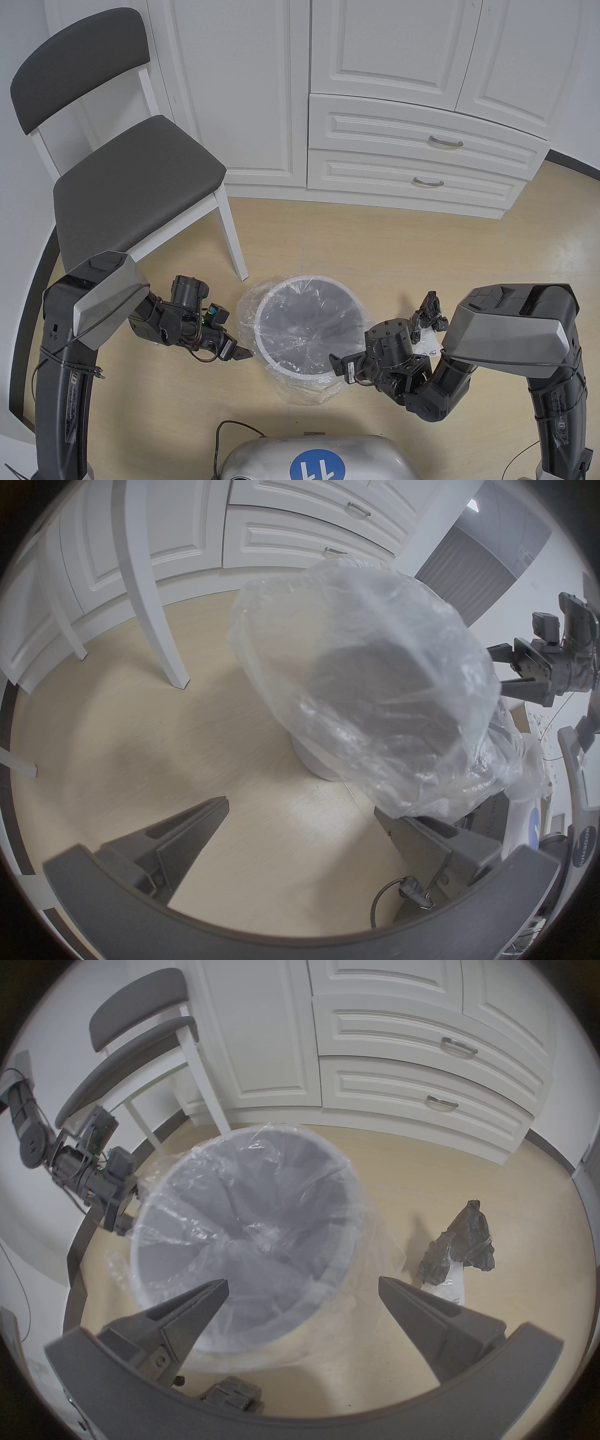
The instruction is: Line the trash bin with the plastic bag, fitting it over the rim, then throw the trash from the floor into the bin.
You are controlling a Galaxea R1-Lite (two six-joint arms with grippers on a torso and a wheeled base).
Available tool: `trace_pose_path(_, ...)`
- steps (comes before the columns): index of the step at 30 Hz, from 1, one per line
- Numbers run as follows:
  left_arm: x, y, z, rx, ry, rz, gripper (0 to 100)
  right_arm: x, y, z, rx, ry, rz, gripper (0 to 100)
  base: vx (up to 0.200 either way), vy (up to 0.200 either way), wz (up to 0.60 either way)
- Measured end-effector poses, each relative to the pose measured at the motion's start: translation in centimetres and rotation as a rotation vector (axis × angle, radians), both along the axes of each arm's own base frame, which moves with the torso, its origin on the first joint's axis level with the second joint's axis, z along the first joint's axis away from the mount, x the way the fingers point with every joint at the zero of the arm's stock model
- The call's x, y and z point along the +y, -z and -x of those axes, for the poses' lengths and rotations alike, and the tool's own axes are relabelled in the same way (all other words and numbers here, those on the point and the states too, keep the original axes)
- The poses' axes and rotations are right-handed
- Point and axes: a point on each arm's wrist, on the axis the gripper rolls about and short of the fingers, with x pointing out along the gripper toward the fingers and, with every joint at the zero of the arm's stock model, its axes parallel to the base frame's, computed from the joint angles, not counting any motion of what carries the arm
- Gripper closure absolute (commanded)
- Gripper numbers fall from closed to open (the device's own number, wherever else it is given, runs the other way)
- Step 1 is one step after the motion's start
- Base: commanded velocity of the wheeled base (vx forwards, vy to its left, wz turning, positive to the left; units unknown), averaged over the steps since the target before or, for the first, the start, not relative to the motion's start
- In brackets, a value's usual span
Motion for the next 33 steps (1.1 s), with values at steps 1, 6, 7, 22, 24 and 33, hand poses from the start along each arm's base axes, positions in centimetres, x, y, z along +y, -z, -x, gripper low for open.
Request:
trace_pose_path(1,0.0,-0.1,0.0,-0.001,0.001,0.0,0,0.0,0.0,0.3,0.005,-0.008,0.006,0,0.0,0.0,0.0)
trace_pose_path(6,0.1,-0.3,0.1,-0.003,0.002,0.0,0,-0.3,-0.1,1.9,0.037,-0.061,0.062,0,0.0,0.0,0.0)
trace_pose_path(7,0.1,-0.4,0.1,-0.004,0.002,0.001,0,-0.3,0.0,2.3,0.045,-0.077,0.072,0,0.0,0.0,0.0)
trace_pose_path(22,1.9,-4.2,2.7,-0.057,0.17,-0.006,0,-0.5,1.6,2.8,0.118,-0.123,0.103,0,0.0,0.0,0.0)
trace_pose_path(24,2.2,-5.1,3.0,-0.063,0.174,0.002,0,-0.8,1.9,2.2,0.118,-0.104,0.102,0,0.0,0.0,0.0)
trace_pose_path(33,3.0,-8.1,2.5,-0.124,0.134,0.062,0,-2.4,2.8,0.0,0.142,-0.027,0.113,0,0.0,0.0,0.0)
